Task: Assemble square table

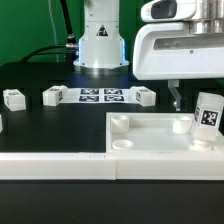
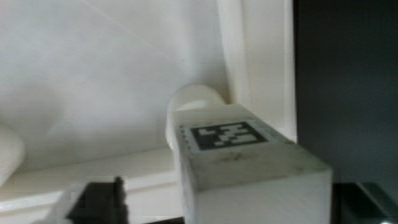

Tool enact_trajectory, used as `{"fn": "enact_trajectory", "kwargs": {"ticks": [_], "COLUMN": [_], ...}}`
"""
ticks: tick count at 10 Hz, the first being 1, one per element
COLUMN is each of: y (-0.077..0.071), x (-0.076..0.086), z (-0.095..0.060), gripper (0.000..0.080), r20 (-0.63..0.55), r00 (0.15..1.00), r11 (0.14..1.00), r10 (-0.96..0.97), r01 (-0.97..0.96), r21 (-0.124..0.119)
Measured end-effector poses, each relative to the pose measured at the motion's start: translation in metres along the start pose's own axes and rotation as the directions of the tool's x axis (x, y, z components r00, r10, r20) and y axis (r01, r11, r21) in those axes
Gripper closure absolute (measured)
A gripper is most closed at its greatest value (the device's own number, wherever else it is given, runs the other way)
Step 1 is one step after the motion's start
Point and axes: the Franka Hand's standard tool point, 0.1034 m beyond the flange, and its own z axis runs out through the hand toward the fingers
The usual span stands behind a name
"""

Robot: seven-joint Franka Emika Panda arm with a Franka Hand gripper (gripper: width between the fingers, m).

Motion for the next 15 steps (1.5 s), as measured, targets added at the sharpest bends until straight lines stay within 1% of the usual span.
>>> {"fn": "enact_trajectory", "kwargs": {"ticks": [1,2,4,7,8,9,10,11,12,13,14,15], "y": [-0.0001,0.0005,0.0009,0.0015,0.0033,0.0021,0.0016,0.0031,0.0041,0.0043,0.0046,0.0043], "x": [0.0000,0.0002,0.0002,0.0005,0.0055,0.0052,0.0049,0.0054,0.0059,0.0061,0.0062,0.0061], "z": [0.0000,-0.0001,0.0000,0.0013,0.0014,0.0017,0.0026,0.0033,0.0032,0.0032,0.0033,0.0031], "gripper": [0.0413,0.0510,0.0509,0.0509,0.0509,0.0509,0.0509,0.0509,0.0509,0.0509,0.0509,0.0509], "r20": [0.000,0.000,0.000,0.003,0.002,0.005,0.022,0.059,0.066,0.068,0.071,0.071], "r00": [0.999,0.990,0.966,0.885,0.812,0.702,0.516,0.339,0.304,0.246,0.170,0.128], "r11": [0.999,0.990,0.966,0.885,0.812,0.702,0.515,0.338,0.303,0.245,0.169,0.127], "r10": [0.042,0.140,0.258,0.465,0.584,0.713,0.857,0.939,0.950,0.967,0.983,0.989], "r01": [-0.042,-0.140,-0.258,-0.465,-0.584,-0.713,-0.857,-0.941,-0.953,-0.969,-0.985,-0.992], "r21": [0.001,0.000,0.000,0.002,0.007,0.005,0.016,0.027,0.025,0.023,0.023,0.020]}}
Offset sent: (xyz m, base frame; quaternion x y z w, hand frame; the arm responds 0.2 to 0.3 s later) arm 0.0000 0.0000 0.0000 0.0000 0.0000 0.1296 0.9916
